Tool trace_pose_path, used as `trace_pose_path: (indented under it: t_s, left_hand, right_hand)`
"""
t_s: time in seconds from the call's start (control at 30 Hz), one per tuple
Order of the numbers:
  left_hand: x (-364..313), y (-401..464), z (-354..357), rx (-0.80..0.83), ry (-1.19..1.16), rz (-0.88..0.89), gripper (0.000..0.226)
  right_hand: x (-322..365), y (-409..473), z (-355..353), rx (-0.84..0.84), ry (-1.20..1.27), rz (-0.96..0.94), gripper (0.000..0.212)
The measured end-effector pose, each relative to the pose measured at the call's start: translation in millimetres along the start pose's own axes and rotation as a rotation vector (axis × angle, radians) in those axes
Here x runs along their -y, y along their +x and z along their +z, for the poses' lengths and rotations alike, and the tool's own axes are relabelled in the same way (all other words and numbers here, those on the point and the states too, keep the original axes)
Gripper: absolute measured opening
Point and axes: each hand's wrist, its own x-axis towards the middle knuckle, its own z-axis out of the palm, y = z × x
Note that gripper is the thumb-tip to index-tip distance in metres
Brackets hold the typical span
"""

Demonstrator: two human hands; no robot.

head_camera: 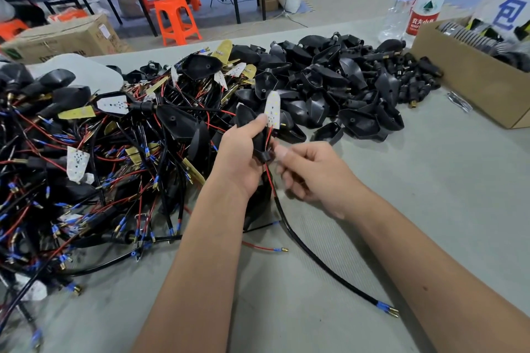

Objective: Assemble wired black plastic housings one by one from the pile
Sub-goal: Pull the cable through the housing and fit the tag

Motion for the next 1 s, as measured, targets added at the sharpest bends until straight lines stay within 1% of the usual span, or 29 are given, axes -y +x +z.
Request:
trace_pose_path:
  t_s: [0.07,0.13,0.2,0.33,0.4,0.47,0.53,0.6,0.63,0.7,0.77,0.83,0.9,0.97,1.0]
  left_hand:
    - [3.4,-1.2,1.1,0.028,0.155,0.043,0.011]
    - [9.0,-2.6,2.6,0.066,0.280,0.074,0.008]
    - [14.3,-5.0,4.7,0.078,0.387,0.110,0.013]
    - [17.4,-8.6,7.8,0.041,0.384,0.181,0.019]
    - [16.1,-8.1,7.5,0.047,0.477,0.196,0.029]
    - [12.3,-8.9,4.9,0.135,0.574,0.175,0.033]
    - [6.0,-11.8,1.5,0.277,0.554,0.132,0.026]
    - [2.2,-11.3,-3.4,0.371,0.561,0.123,0.037]
    - [2.2,-10.8,-5.3,0.386,0.578,0.131,0.044]
    - [4.3,-8.1,-8.5,0.357,0.574,0.182,0.051]
    - [8.9,-4.9,-9.6,0.252,0.553,0.259,0.051]
    - [14.9,0.1,-10.9,0.111,0.607,0.373,0.039]
    - [19.7,4.2,-11.7,0.028,0.715,0.478,0.025]
    - [20.5,5.3,-10.7,0.039,0.807,0.529,0.014]
    - [19.5,4.5,-10.2,0.066,0.815,0.513,0.010]
  right_hand:
    - [-2.4,4.6,-1.6,-0.210,0.066,-0.071,0.033]
    - [-4.2,7.9,-3.5,-0.313,0.091,-0.137,0.029]
    - [-6.9,9.6,-4.3,-0.351,0.079,-0.182,0.025]
    - [-8.5,10.9,-8.0,-0.428,0.129,-0.193,0.021]
    - [-7.4,11.1,-9.3,-0.431,0.168,-0.209,0.019]
    - [-7.2,11.6,-9.5,-0.428,0.175,-0.223,0.019]
    - [-7.6,12.1,-10.0,-0.428,0.172,-0.231,0.018]
    - [-7.8,12.3,-11.3,-0.430,0.170,-0.248,0.019]
    - [-7.6,12.1,-12.2,-0.437,0.164,-0.260,0.018]
    - [-6.5,11.6,-14.2,-0.464,0.142,-0.280,0.011]
    - [-6.6,11.6,-16.0,-0.485,0.121,-0.282,0.007]
    - [-7.4,11.6,-16.2,-0.463,0.098,-0.289,0.006]
    - [-8.0,11.6,-15.0,-0.421,0.072,-0.300,0.008]
    - [-8.2,12.2,-14.1,-0.402,0.041,-0.311,0.013]
    - [-8.4,12.5,-14.3,-0.408,0.020,-0.315,0.015]
